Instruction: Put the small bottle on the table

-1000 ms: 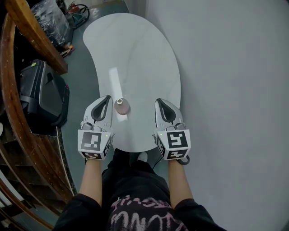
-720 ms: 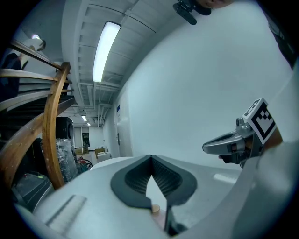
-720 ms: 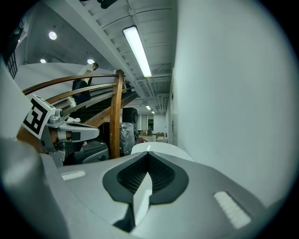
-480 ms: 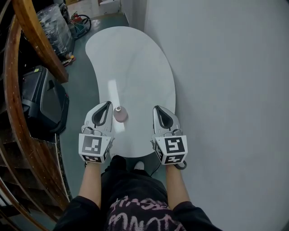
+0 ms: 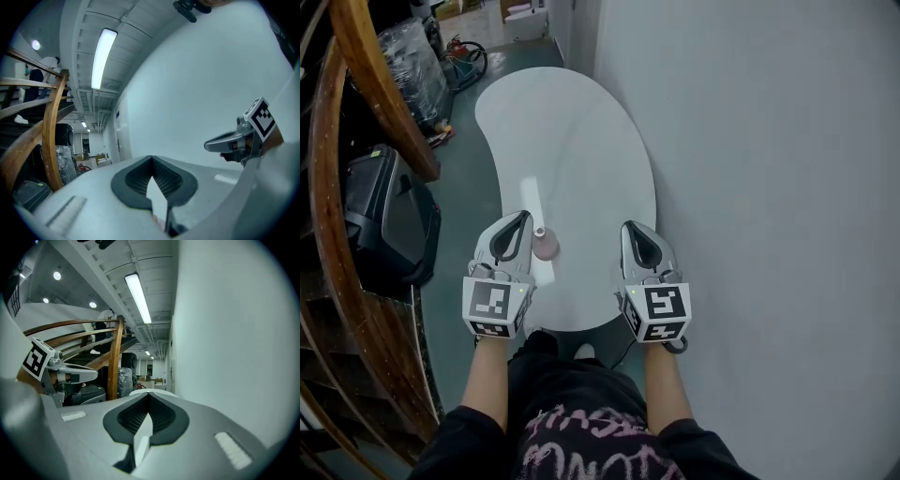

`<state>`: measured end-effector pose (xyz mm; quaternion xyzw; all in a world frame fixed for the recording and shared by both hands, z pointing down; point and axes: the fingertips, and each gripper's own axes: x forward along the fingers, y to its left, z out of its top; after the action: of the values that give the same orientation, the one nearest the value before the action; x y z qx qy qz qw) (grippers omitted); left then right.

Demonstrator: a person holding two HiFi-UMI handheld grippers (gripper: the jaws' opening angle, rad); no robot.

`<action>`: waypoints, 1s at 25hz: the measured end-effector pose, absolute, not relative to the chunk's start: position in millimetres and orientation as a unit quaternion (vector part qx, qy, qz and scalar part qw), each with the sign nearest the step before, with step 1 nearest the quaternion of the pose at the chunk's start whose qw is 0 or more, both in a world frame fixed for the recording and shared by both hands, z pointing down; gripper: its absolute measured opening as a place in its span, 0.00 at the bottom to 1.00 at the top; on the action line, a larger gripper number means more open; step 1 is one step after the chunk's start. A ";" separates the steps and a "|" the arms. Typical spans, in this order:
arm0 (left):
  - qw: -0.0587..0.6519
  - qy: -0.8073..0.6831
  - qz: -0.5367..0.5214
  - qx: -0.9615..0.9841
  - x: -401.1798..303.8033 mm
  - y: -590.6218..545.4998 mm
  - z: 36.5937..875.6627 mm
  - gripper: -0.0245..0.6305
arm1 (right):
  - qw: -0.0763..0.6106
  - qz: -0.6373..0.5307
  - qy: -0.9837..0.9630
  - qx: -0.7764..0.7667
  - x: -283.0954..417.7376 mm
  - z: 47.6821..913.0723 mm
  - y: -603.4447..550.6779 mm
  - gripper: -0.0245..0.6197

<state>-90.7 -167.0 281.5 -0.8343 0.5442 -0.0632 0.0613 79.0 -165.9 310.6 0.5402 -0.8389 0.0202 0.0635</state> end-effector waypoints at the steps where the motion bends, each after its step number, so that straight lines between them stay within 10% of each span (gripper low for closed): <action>1: 0.063 0.544 -0.062 -0.834 -89.9 -167.4 279.1 0.04 | 0.063 0.019 -0.838 0.541 80.4 308.1 -166.3 0.05; 25: 0.055 0.551 -0.055 -0.831 -90.2 -183.2 266.0 0.04 | 0.050 0.015 -0.844 0.534 87.6 294.6 -186.4 0.05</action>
<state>-90.2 -183.2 266.0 -0.8311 0.5506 -0.0547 0.0551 87.6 -186.4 294.6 0.5339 -0.8439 0.0155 0.0503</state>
